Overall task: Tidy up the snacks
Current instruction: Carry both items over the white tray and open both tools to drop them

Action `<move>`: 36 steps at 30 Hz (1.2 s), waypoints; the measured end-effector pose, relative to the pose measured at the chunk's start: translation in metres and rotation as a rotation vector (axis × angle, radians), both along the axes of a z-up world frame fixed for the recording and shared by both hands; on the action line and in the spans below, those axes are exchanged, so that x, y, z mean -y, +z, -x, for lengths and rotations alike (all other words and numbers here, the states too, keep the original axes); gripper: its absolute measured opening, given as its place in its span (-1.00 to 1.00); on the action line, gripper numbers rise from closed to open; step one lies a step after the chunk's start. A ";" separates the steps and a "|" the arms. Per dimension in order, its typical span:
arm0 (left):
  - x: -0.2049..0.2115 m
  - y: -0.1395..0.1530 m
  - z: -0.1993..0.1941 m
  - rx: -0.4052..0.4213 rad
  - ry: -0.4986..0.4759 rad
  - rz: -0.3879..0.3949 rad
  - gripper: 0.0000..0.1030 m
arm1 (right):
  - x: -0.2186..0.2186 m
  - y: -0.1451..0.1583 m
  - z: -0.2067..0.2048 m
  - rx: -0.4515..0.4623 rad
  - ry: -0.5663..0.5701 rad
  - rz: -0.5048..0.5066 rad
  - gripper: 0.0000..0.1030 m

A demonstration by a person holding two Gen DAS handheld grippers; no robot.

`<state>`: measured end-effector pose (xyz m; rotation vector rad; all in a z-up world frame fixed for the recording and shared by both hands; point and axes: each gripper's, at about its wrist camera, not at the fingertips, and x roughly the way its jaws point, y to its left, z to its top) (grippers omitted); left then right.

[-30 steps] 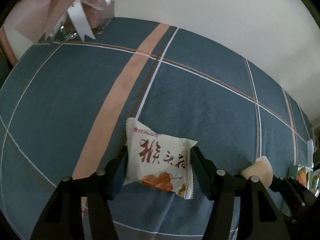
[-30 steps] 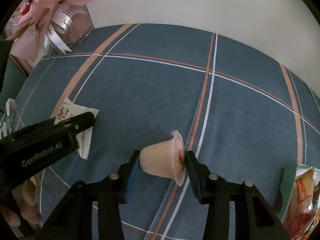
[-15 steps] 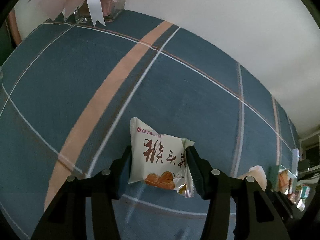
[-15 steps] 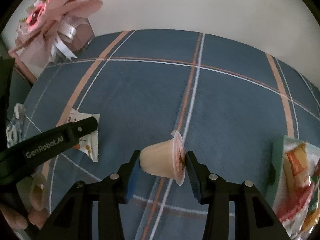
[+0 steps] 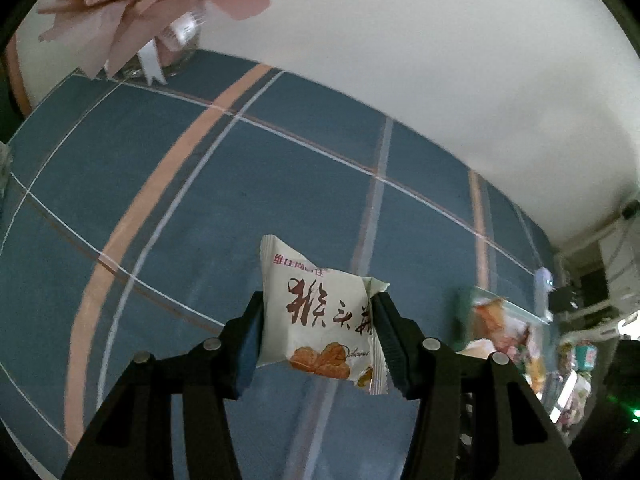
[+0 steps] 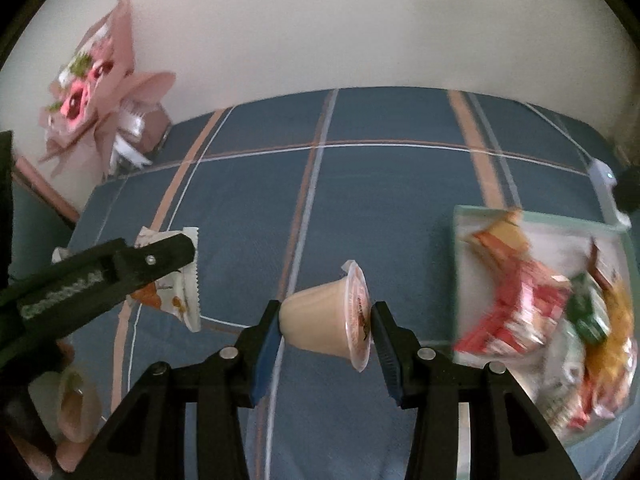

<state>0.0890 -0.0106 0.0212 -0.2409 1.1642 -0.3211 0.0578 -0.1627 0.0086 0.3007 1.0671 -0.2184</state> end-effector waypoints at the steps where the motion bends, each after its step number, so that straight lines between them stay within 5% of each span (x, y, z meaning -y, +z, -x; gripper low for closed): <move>1: 0.005 0.001 0.001 0.006 -0.008 0.006 0.07 | 0.006 0.002 0.005 0.003 -0.017 -0.003 -0.07; 9: 0.084 0.027 0.054 0.047 -0.160 0.037 0.07 | 0.074 0.024 0.068 0.050 -0.203 -0.043 -0.07; 24: 0.213 -0.004 0.096 0.018 -0.404 -0.028 0.07 | 0.175 -0.007 0.136 0.016 -0.434 -0.168 -0.07; 36: 0.209 -0.014 0.093 -0.027 -0.383 0.012 0.10 | 0.182 -0.010 0.139 0.000 -0.438 -0.156 -0.08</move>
